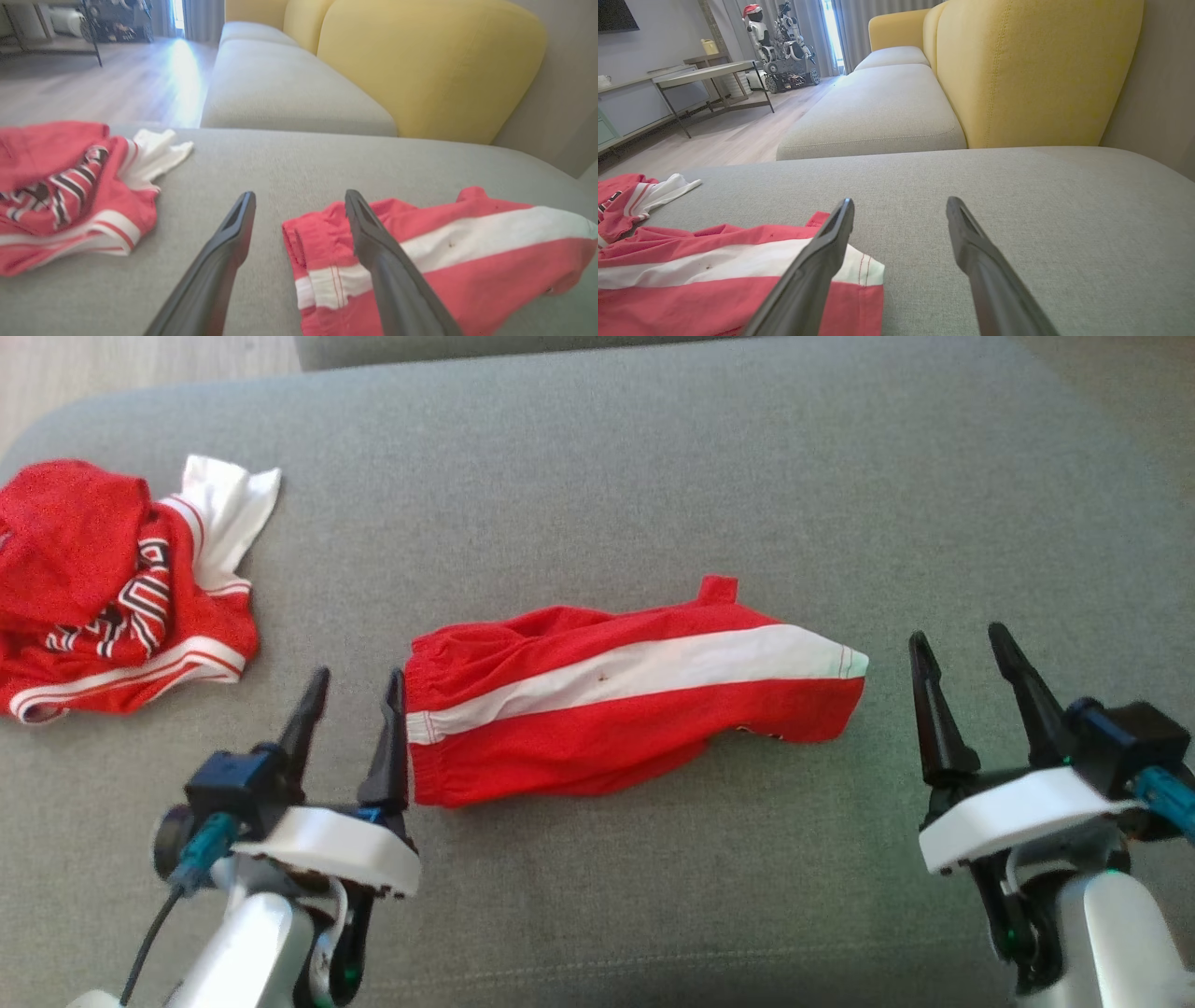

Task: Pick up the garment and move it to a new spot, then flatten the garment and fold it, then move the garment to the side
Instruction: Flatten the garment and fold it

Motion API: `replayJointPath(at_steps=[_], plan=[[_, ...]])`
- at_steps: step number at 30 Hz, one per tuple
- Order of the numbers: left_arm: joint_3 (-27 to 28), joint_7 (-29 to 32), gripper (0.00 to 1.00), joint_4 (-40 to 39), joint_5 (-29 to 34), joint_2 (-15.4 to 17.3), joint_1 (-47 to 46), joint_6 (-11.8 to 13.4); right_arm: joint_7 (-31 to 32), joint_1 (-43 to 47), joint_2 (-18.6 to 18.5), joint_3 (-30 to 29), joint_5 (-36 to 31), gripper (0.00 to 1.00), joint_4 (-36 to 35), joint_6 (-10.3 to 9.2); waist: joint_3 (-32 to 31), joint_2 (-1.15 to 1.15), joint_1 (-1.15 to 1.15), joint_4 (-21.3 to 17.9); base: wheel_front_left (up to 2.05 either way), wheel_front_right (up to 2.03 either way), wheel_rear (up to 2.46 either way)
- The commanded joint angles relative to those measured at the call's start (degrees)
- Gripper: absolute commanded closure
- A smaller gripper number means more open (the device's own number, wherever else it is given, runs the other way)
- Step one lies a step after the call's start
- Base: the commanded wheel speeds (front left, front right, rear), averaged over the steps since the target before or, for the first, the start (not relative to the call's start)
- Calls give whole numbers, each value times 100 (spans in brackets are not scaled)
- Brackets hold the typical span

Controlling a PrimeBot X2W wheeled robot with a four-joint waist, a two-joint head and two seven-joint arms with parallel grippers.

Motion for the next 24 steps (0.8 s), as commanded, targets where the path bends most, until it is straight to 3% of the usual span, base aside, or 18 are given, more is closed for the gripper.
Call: replayJointPath(at_steps=[1, 4, 12, 24], plan=[[282, -81, 0, -307, 205, 150, -222, 130, 0, -28, -23, 104, -59, 0, -207, 23, -107, 0, 0, 2, 0, 0, 0], [391, -101, 0, -663, 557, 251, -182, 351, 20, 50, -23, 68, -101, 0, -210, 23, -249, 0, 0, 22, 0, 0, 0], [699, -107, 0, -884, 753, 493, 135, 593, 63, 181, -23, 60, -187, 0, -191, 23, -451, 0, 0, 85, 0, 0, 0], [672, -76, 0, -942, 590, 616, 617, 427, 160, 316, -23, 157, -273, 0, -220, 23, -650, 0, 0, 129, 0, 0, 0]])
